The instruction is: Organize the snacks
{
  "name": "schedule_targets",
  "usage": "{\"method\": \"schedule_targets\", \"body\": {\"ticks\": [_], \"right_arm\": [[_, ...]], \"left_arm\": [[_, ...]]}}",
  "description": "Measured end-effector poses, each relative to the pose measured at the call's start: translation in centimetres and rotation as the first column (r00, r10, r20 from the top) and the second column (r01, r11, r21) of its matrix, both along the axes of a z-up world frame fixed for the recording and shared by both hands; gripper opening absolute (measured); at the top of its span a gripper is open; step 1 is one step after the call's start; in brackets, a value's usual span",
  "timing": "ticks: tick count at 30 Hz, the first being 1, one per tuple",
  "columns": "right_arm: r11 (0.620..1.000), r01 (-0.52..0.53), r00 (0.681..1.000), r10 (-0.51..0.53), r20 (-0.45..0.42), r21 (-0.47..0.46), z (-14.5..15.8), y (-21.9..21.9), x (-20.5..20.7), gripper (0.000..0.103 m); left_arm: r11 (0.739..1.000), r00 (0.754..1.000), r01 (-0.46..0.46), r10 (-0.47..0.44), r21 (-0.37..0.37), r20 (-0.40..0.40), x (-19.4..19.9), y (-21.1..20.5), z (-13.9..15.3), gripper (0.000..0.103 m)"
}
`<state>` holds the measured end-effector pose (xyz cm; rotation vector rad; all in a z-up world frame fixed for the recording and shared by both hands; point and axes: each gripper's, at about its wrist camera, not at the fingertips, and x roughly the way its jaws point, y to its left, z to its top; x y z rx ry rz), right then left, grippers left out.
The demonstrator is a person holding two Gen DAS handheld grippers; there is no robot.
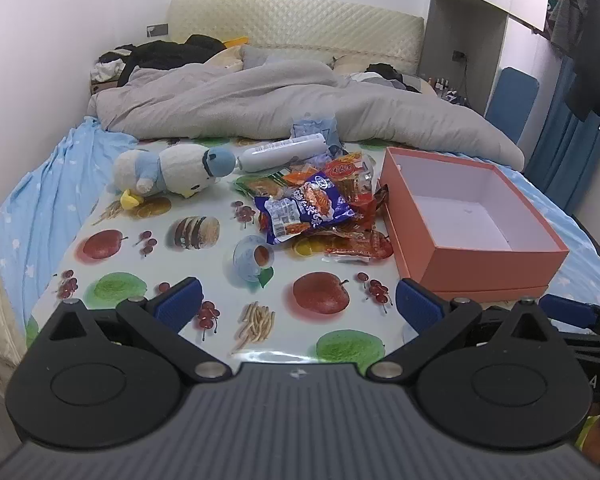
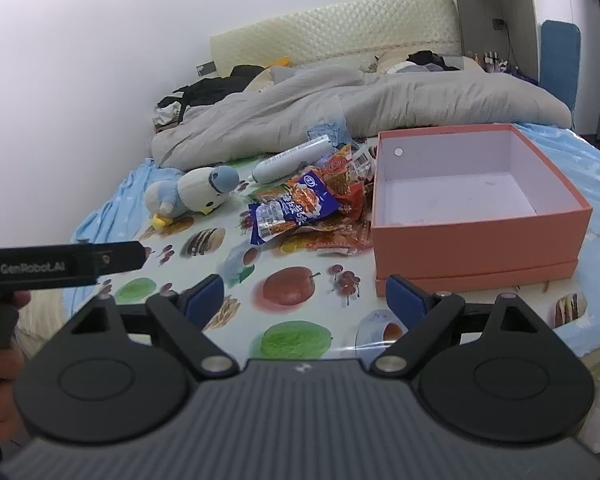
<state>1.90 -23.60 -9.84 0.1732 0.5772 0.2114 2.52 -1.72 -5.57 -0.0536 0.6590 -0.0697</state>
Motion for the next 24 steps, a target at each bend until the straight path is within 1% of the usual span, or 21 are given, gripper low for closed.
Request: {"method": "schedule_targets", "body": {"ticks": [3, 5, 7, 9, 11, 15, 17, 21, 24], "right_arm": [[1.000, 0.009, 1.000, -0.009, 0.021, -0.018, -0.2, 0.4, 0.1, 0.089], [1.000, -0.008, 1.000, 0.008, 0.019, -0.003, -0.5, 0.4, 0.4, 0.089], [1.000, 0.001, 1.000, -0.001, 0.009, 0.021, -1.0, 0.2, 0.8, 0.089], [1.000, 0.019, 1.000, -0.019, 0.004, 0.014, -1.3, 0.2, 1.1, 0.089], [1.000, 0.021, 1.000, -0.021, 0.005, 0.017, -1.7, 0.4, 1.4, 0.089], [1.000, 0.007, 1.000, -0.007, 0.016, -0.006, -2.4, 1.0, 2.1, 0.089], [1.000, 0.010, 1.000, -0.010, 0.012, -0.005, -2.7, 1.1, 2.7, 0.089], [0.999, -0.004, 1.000, 0.005, 0.019, -0.049, -3.2, 1.8, 3.7, 0.089], [0.997, -0.035, 0.998, 0.038, 0.044, -0.075, -3.6, 2.6, 4.3, 0.089]], "left_arm": [[1.000, 1.000, 0.003, -0.003, 0.003, 0.003, 0.3, 0.1, -0.2, 0.103], [1.000, 1.000, 0.003, -0.003, -0.001, 0.001, 0.7, 0.4, -0.6, 0.103], [1.000, 1.000, -0.003, 0.003, -0.006, -0.016, 1.1, 0.5, -0.9, 0.103], [1.000, 0.999, 0.000, 0.000, -0.011, -0.040, 2.0, 1.0, -1.4, 0.103], [1.000, 0.999, 0.006, -0.006, 0.000, -0.048, 2.9, 1.2, -1.8, 0.103], [0.999, 0.999, 0.024, -0.022, 0.025, -0.049, 4.4, 1.5, -2.7, 0.103], [0.999, 0.998, 0.025, -0.024, 0.022, -0.051, 5.1, 1.6, -3.2, 0.103], [1.000, 0.998, 0.022, -0.022, 0.001, -0.058, 6.6, 2.2, -4.2, 0.103], [1.000, 0.998, 0.008, -0.006, 0.017, -0.070, 8.0, 2.5, -5.1, 0.103]]}}
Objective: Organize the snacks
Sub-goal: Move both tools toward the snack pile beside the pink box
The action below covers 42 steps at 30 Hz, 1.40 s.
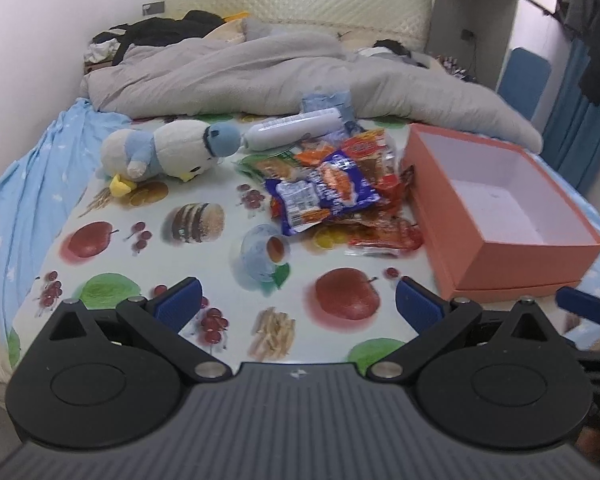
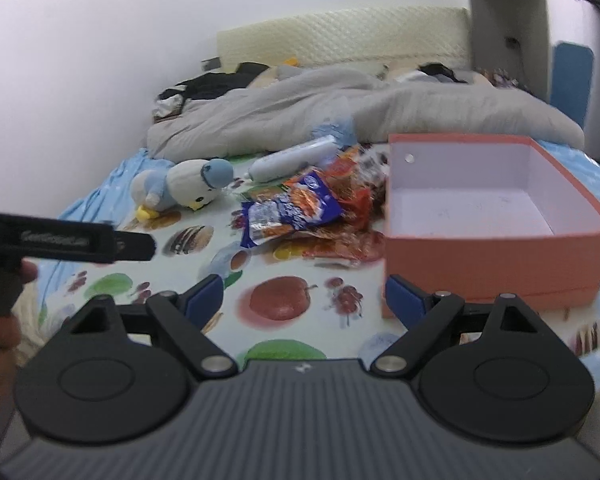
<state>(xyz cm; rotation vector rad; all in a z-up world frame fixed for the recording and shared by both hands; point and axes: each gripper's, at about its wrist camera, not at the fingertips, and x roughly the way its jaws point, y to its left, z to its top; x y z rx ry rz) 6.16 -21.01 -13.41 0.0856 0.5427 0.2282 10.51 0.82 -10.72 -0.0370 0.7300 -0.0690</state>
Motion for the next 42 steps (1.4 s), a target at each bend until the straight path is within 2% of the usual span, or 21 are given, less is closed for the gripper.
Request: {"method": "schedule_targets", "body": {"ticks": [3, 5, 7, 11, 17, 21, 25, 35, 42], "right_arm": [[0.999, -0.051, 0.999, 0.051, 0.005, -0.009, -0.4, 1.1, 0.7, 0.089], [0.997, -0.074, 0.997, 0.074, 0.001, -0.021, -0.7, 2.1, 1.3, 0.074], [0.995, -0.095, 0.995, 0.095, -0.007, -0.026, -1.2, 3.0, 2.1, 0.071], [0.993, -0.107, 0.994, 0.106, -0.020, -0.057, -2.4, 4.9, 3.7, 0.057], [0.982, -0.162, 0.986, 0.157, -0.056, -0.101, -4.7, 7.4, 6.4, 0.040], [0.979, -0.159, 0.984, 0.147, -0.095, -0.126, -6.6, 8.5, 8.7, 0.035], [0.982, -0.120, 0.989, 0.104, -0.109, -0.146, -8.0, 8.4, 11.4, 0.034], [0.971, -0.051, 0.995, 0.030, -0.093, -0.235, -10.4, 7.6, 18.2, 0.034], [0.958, -0.035, 0.997, 0.013, -0.078, -0.284, -11.8, 7.7, 21.8, 0.032]], "left_arm": [[1.000, 1.000, -0.003, 0.003, 0.006, -0.008, 1.5, 0.6, -1.0, 0.103], [1.000, 1.000, -0.008, 0.007, -0.028, -0.022, 2.6, 1.6, -1.6, 0.103], [0.998, 0.999, -0.013, 0.012, -0.056, -0.035, 3.6, 2.5, -2.3, 0.103], [0.999, 0.998, -0.031, 0.030, -0.036, -0.052, 5.9, 3.8, -4.3, 0.103], [0.996, 0.997, -0.054, 0.050, -0.069, -0.066, 9.4, 6.1, -6.9, 0.103], [0.992, 0.997, -0.049, 0.042, -0.113, -0.069, 11.6, 7.2, -8.4, 0.103], [0.984, 0.997, -0.037, 0.024, -0.172, -0.078, 14.5, 7.6, -9.7, 0.103], [0.969, 0.994, 0.021, -0.047, -0.244, -0.100, 21.3, 5.9, -12.9, 0.103], [0.961, 0.989, 0.044, -0.080, -0.273, -0.121, 24.9, 5.0, -14.7, 0.095]]}}
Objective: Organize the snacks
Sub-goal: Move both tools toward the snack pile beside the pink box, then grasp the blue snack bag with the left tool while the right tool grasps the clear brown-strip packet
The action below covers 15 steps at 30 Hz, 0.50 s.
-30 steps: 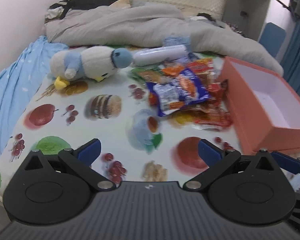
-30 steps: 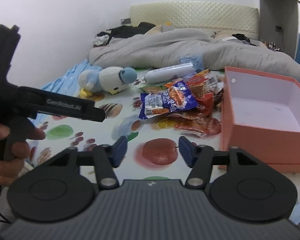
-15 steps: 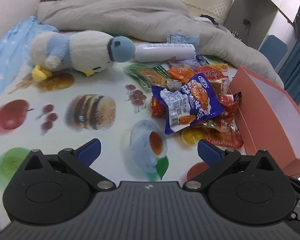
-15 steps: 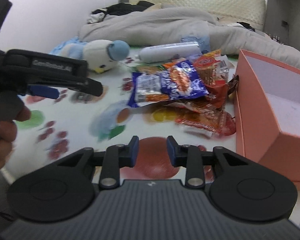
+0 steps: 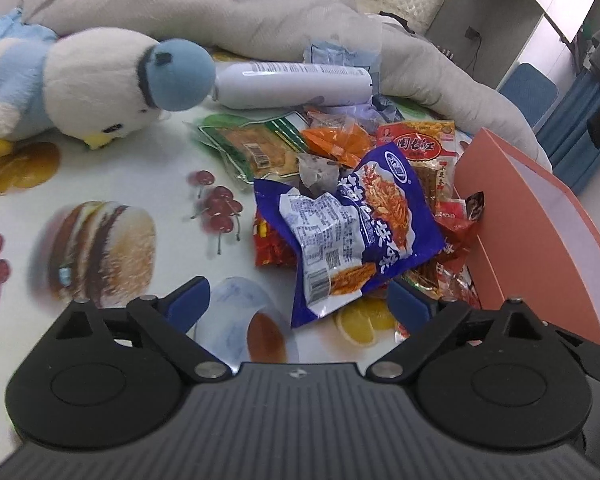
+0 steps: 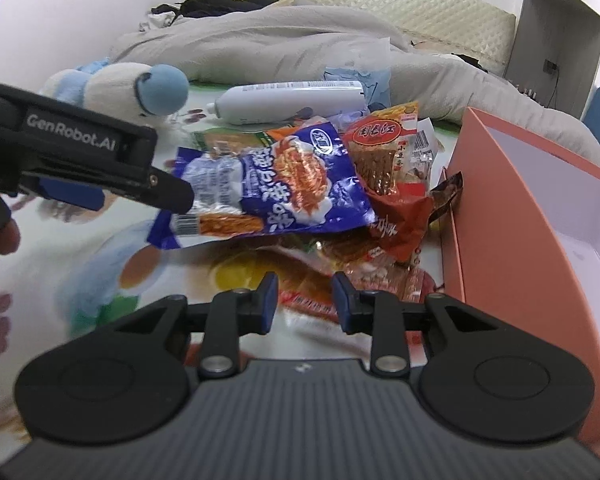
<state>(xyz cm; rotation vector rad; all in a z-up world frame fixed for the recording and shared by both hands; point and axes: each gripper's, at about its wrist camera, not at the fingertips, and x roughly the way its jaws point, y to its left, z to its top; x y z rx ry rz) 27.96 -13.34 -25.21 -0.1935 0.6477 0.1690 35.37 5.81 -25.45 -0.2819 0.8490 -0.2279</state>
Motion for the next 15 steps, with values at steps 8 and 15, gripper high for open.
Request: {"method": "schedule_targets", "body": {"ticks": [8, 15], "right_arm": [[0.999, 0.009, 1.000, -0.008, 0.017, -0.053, -1.1, 0.0, 2.2, 0.032], [0.998, 0.001, 1.000, 0.000, 0.016, -0.060, -1.5, -0.1, 3.0, 0.028]], "left_arm": [[0.998, 0.999, 0.036, -0.037, -0.042, -0.021, 2.5, -0.9, -1.5, 0.083], [0.997, 0.998, 0.050, -0.052, -0.065, -0.027, 3.3, -1.5, -2.0, 0.069]]}}
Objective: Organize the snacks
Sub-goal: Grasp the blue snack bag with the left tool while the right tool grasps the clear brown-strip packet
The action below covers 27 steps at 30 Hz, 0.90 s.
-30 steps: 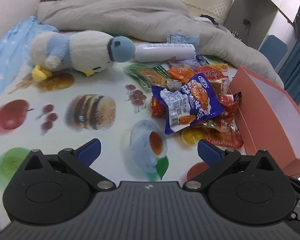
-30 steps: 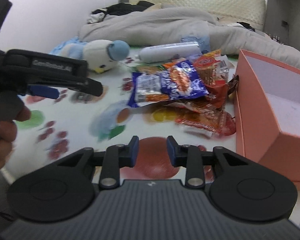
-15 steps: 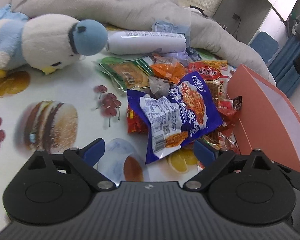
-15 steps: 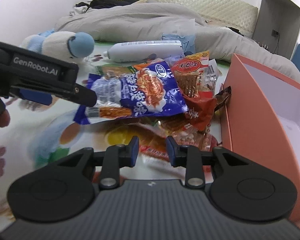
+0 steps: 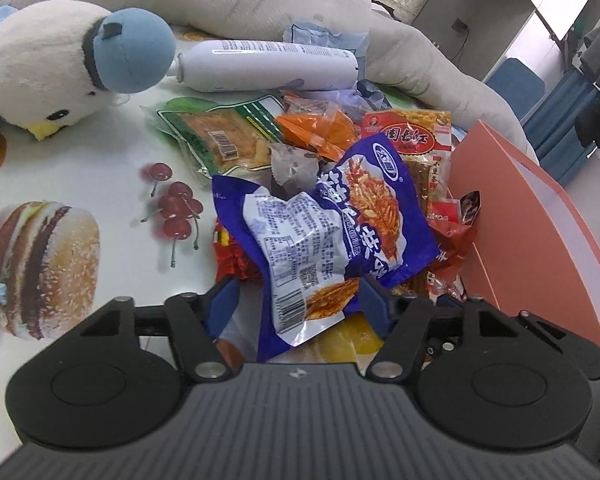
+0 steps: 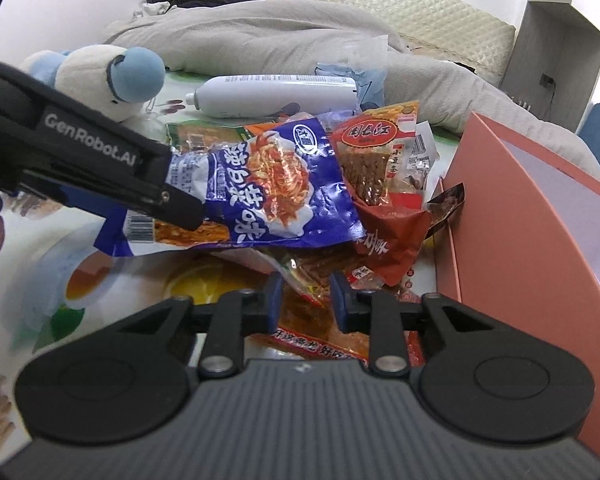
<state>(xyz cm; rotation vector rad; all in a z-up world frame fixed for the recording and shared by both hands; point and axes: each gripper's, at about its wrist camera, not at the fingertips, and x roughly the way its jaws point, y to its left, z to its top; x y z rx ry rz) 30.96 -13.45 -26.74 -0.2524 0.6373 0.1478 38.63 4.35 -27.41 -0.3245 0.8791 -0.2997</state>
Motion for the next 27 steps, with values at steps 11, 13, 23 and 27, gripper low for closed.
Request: {"method": "schedule_targets", "body": {"ticks": [11, 13, 23, 27], "right_arm": [[0.999, -0.043, 0.999, 0.043, 0.007, -0.001, 0.4, 0.5, -0.8, 0.015], [0.999, -0.055, 0.998, 0.055, 0.008, 0.001, 0.7, 0.5, -1.1, 0.014], [0.995, -0.098, 0.995, 0.098, 0.008, 0.005, 2.2, 0.3, -5.2, 0.008], [0.993, -0.120, 0.993, 0.120, -0.001, 0.001, 2.3, 0.5, -7.5, 0.007]], "left_arm": [[1.000, 1.000, -0.005, 0.004, -0.025, -0.027, -0.3, 0.5, 0.0, 0.037], [0.999, 1.000, -0.014, 0.013, -0.039, -0.023, -0.5, 0.7, 0.4, 0.033], [0.998, 0.998, -0.065, 0.065, 0.024, 0.014, -4.9, 1.1, 3.1, 0.022], [0.994, 0.995, -0.095, 0.096, 0.054, -0.005, -7.3, 1.2, 3.1, 0.022]]}}
